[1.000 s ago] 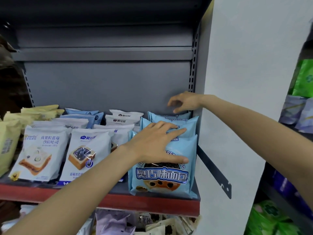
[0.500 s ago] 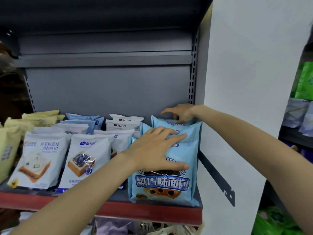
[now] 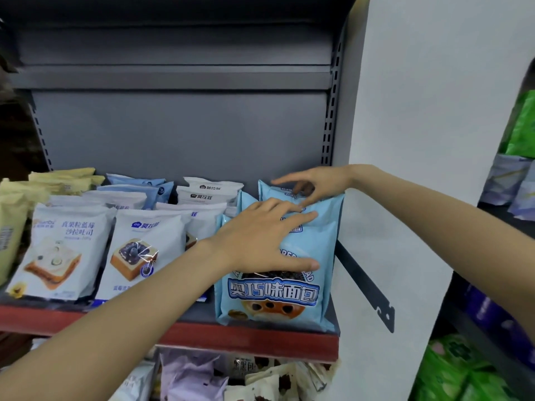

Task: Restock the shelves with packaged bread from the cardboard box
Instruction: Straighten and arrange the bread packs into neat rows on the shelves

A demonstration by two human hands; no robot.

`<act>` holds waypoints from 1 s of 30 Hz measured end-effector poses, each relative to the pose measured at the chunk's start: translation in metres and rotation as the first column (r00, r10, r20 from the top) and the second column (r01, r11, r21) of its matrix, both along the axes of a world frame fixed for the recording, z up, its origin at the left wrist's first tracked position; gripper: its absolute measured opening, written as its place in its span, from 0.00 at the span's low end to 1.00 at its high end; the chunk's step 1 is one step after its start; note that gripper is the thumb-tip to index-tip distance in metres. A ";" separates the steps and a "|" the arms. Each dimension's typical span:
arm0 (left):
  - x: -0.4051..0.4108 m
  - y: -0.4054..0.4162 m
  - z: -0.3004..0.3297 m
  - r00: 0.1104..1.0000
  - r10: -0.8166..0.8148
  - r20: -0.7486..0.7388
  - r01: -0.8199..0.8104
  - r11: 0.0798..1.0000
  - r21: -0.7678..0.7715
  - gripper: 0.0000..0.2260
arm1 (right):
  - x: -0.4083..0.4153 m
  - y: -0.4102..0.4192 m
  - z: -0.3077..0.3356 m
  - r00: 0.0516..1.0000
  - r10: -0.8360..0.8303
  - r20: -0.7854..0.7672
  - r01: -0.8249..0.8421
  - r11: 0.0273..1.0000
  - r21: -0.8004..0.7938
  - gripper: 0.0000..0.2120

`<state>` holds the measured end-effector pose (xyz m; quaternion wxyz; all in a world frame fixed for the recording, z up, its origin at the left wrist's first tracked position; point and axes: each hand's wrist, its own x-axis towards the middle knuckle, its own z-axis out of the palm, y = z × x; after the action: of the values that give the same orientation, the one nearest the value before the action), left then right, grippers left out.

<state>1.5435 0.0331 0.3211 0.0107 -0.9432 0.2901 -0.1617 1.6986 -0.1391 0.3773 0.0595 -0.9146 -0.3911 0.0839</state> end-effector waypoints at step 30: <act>-0.020 -0.003 -0.005 0.742 -0.090 0.664 0.330 0.911 -0.246 0.20 | -0.162 -0.043 -0.036 0.978 -0.210 0.009 0.106 0.531 0.841 0.28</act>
<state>1.5240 0.0297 0.3165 -0.0766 -0.7781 0.3417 -0.5215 1.5370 -0.1823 0.3411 0.4733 -0.8104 -0.3017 -0.1681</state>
